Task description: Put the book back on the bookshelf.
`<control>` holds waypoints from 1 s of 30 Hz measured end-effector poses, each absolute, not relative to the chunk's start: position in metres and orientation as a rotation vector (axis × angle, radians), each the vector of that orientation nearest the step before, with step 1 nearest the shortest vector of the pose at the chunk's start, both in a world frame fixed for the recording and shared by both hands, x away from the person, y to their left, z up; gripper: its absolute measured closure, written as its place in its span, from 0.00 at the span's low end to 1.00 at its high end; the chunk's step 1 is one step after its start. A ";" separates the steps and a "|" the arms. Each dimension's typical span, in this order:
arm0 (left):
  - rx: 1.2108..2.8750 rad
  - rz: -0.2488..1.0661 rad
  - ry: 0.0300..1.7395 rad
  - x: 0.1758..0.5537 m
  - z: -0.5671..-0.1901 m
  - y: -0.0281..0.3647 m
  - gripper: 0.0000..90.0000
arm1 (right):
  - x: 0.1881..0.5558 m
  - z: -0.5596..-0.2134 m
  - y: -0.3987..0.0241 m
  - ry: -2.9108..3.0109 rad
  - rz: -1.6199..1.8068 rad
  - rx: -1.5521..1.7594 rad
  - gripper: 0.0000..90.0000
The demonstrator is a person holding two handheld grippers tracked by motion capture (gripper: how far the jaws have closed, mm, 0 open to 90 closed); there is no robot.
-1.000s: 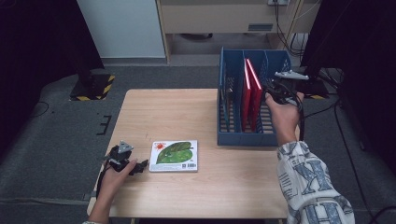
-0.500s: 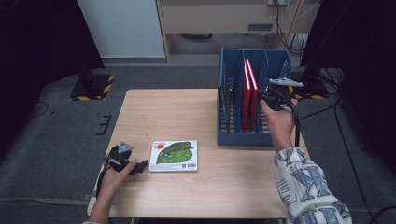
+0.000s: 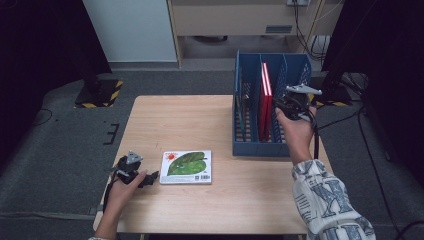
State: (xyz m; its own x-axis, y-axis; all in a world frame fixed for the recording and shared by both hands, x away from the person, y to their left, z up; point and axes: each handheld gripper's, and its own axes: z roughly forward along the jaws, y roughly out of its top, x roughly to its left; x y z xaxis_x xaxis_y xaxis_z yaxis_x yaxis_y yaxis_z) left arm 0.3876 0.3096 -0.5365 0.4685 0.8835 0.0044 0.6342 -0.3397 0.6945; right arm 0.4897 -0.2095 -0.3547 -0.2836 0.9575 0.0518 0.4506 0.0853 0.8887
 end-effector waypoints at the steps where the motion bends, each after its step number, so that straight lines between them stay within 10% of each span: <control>1: 2.089 0.512 1.254 0.388 -0.536 0.310 0.00 | 0.489 -0.356 -0.213 1.785 1.156 1.395 0.72; 12: 2.087 0.512 1.254 0.388 -0.537 0.309 0.00 | 0.478 -0.364 -0.222 1.759 1.224 1.397 0.41; 30: 2.090 0.512 1.255 0.387 -0.536 0.309 0.00 | 0.461 -0.375 -0.214 1.832 1.306 1.352 0.23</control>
State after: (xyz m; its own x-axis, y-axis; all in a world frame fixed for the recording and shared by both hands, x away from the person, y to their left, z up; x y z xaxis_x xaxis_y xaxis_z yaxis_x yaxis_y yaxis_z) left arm 0.3872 0.3092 -0.5365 0.4683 0.8836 0.0046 0.6344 -0.3398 0.6943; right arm 0.4613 -0.2138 -0.3754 -0.3732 0.9181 0.1337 0.4259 0.0415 0.9038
